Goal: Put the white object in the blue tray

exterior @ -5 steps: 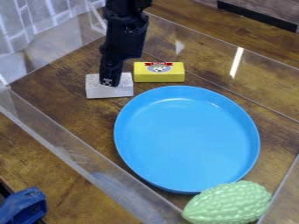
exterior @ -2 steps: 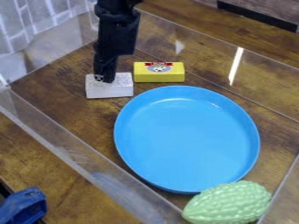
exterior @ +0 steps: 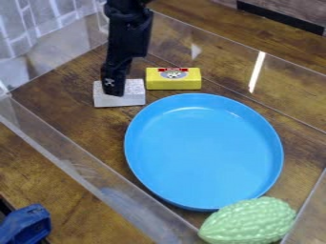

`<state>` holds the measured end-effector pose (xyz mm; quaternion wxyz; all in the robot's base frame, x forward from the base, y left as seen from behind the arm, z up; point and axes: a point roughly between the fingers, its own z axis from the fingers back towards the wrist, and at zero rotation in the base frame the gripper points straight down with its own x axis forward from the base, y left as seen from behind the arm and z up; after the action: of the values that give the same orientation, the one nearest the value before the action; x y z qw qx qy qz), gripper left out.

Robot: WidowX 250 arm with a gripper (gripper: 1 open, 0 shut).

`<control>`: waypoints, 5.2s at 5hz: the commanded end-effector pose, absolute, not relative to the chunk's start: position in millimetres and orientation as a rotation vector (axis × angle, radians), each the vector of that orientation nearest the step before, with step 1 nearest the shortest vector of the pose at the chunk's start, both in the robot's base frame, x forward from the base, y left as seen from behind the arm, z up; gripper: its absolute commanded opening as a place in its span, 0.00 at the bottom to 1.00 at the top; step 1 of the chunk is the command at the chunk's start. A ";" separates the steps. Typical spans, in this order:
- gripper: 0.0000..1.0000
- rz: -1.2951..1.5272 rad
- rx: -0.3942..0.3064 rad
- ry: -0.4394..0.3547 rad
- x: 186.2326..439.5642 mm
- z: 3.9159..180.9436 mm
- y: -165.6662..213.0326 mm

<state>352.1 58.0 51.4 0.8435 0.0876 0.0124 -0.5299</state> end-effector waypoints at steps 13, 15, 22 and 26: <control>0.00 -1.154 0.274 -0.017 387.4 42.9 94.0; 0.00 -1.134 0.298 -0.028 386.6 62.8 61.0; 0.00 -1.081 0.315 -0.005 377.9 110.3 40.7; 0.00 -1.067 0.328 0.012 355.2 153.0 5.3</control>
<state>352.5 9.4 120.9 0.8495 0.1340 0.0479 -0.5081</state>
